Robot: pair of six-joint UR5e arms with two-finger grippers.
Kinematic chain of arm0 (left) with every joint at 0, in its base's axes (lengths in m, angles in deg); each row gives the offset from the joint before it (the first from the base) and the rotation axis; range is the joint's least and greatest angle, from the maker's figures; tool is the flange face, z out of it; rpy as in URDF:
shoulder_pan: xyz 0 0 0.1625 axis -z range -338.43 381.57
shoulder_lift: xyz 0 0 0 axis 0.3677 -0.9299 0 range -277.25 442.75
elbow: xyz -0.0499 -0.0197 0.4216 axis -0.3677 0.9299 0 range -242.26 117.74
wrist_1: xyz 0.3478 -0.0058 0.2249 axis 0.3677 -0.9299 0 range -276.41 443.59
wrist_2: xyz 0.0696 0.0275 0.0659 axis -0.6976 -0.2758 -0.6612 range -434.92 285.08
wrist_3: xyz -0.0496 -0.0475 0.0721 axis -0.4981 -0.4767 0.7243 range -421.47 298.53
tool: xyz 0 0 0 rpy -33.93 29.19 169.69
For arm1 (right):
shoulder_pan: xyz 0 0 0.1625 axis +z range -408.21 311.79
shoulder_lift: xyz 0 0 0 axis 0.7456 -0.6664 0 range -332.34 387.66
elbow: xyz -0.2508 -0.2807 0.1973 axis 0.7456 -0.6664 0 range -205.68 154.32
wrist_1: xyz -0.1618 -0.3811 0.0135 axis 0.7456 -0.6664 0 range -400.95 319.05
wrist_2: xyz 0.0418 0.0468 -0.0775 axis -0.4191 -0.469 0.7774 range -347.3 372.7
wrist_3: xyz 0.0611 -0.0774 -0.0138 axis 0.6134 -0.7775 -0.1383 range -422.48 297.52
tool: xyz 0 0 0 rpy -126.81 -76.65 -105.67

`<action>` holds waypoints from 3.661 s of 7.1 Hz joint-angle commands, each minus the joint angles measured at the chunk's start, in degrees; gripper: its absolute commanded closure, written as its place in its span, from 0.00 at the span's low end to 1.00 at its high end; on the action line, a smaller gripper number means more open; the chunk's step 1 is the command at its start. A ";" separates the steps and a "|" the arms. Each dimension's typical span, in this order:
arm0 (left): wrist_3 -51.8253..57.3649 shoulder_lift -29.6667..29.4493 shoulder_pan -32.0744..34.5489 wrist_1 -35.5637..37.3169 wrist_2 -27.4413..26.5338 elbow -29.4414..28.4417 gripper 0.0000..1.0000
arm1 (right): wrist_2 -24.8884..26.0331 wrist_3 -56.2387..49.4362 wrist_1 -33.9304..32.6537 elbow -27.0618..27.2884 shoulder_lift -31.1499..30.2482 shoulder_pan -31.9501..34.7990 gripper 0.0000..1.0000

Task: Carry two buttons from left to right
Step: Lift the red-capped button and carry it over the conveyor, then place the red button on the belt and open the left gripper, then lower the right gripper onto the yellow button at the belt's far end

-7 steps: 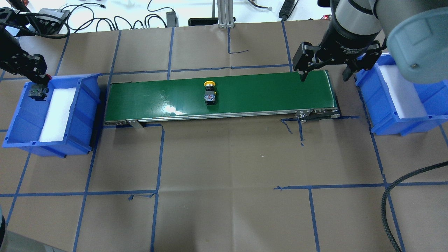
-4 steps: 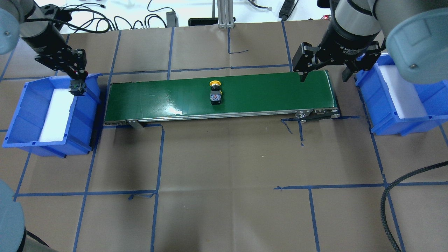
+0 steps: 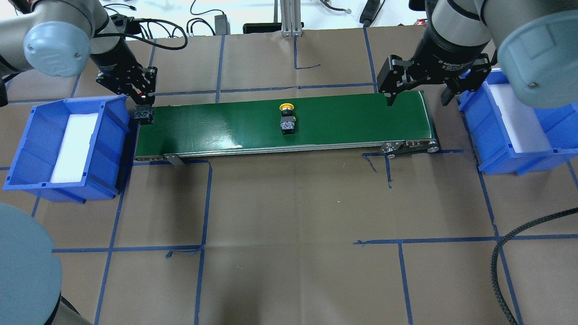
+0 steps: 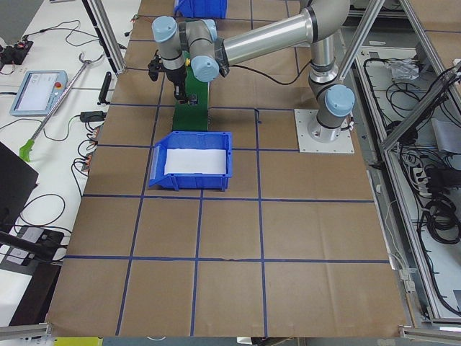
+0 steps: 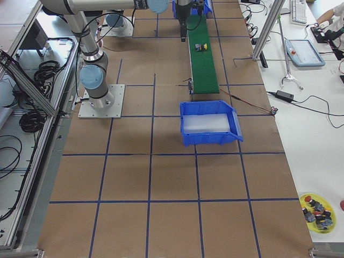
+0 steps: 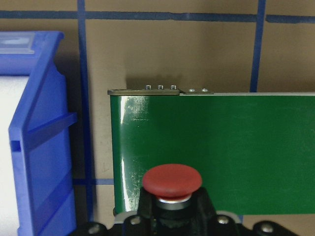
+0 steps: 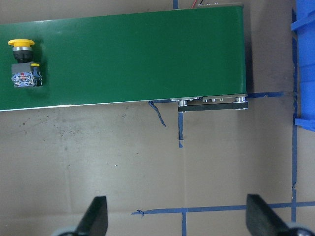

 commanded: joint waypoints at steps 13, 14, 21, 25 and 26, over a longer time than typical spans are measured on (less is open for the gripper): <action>1.19 0.15 -0.15 10.39 -0.32 5.71 0.01 | 0.00 -0.19 -1.40 1.91 2.78 -0.09 0.00; 1.10 1.20 -0.07 7.25 -0.24 4.13 0.00 | -0.09 -0.19 -1.58 1.91 3.74 -0.35 0.00; -3.99 14.38 6.53 -14.39 -0.24 -0.90 0.01 | -0.79 0.68 -22.58 2.79 16.65 -0.09 0.00; -3.65 16.59 6.61 -13.26 0.03 3.32 0.00 | -3.96 0.86 -28.03 3.31 19.84 -0.18 0.00; -3.56 16.77 6.61 -12.91 -0.06 3.33 0.00 | -4.13 0.95 -28.56 4.88 19.84 -0.18 0.00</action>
